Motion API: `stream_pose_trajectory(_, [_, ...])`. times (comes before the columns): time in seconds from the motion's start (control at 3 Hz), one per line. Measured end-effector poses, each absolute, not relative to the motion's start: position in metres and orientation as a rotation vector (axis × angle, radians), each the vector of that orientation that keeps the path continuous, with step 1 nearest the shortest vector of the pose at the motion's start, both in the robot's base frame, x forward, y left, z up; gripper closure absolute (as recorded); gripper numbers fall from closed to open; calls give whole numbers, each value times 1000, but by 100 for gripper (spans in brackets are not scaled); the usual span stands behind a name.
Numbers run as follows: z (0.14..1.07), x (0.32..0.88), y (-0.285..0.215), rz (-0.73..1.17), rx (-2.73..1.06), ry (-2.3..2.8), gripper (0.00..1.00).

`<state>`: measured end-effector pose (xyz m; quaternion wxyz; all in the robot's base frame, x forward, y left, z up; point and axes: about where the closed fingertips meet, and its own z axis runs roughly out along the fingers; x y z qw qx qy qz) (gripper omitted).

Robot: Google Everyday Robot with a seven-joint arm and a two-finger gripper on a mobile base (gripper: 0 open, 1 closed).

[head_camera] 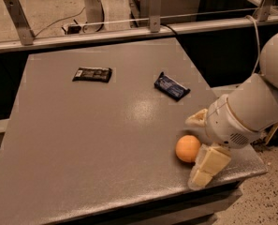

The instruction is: Move orange near rxbar blueberry

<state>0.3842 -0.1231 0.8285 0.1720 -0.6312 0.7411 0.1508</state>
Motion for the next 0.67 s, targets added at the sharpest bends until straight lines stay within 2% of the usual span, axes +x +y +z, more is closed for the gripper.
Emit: stream_pose_trajectory(0.67, [830,382,-107,488,-1804,2082,24])
